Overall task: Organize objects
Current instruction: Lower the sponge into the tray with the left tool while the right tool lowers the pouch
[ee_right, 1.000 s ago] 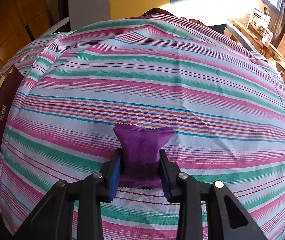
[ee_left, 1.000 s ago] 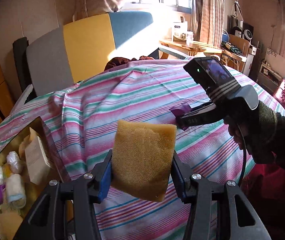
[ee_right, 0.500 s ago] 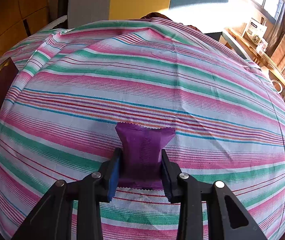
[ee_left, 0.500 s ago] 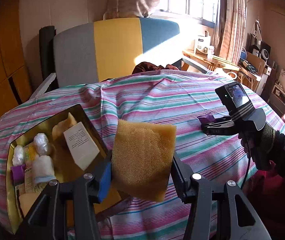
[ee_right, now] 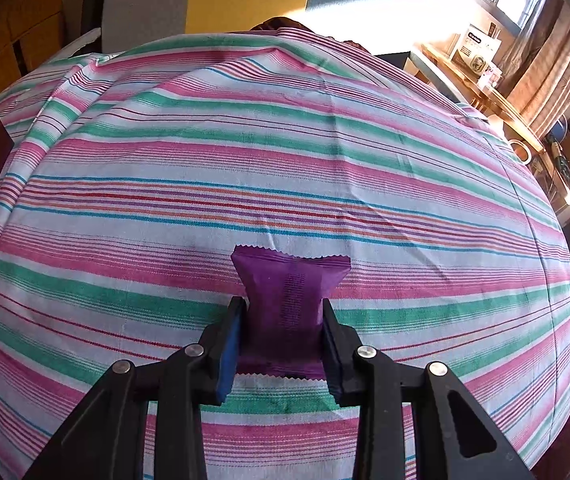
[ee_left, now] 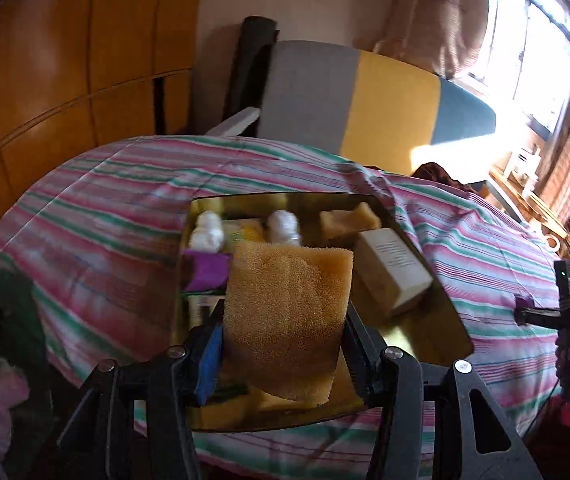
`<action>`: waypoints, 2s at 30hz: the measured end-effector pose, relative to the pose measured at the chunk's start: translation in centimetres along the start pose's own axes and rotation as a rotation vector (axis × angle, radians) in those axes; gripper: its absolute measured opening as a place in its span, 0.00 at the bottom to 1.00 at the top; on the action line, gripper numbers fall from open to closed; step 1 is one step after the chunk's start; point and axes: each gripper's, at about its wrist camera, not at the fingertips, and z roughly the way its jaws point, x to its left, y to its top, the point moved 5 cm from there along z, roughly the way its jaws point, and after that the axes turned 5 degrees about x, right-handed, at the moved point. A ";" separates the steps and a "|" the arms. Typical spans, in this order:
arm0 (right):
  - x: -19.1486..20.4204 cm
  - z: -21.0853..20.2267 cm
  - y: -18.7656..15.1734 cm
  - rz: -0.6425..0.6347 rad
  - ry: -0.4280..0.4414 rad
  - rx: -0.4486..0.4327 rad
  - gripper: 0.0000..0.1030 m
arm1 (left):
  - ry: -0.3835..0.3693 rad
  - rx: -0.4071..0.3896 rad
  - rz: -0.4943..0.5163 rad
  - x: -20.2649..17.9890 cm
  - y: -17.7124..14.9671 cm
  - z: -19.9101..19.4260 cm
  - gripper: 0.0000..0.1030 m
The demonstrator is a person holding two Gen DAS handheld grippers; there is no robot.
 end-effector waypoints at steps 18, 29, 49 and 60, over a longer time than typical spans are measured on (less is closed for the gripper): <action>13.9 -11.0 -1.4 -0.143 0.337 -0.149 0.31 | -0.019 0.029 -0.078 2.4 -1.5 0.6 0.52; 29.4 -13.8 -3.0 -0.468 0.451 -0.165 0.31 | -0.016 0.024 -0.083 2.9 -1.8 0.4 0.52; 29.3 -8.5 -3.3 -0.441 0.358 -0.014 0.38 | -0.115 0.068 -0.037 -0.1 -2.1 1.4 0.52; 27.4 -10.5 -4.0 -0.367 0.394 -0.097 0.38 | -0.176 0.096 -0.006 -3.9 -0.7 2.9 0.52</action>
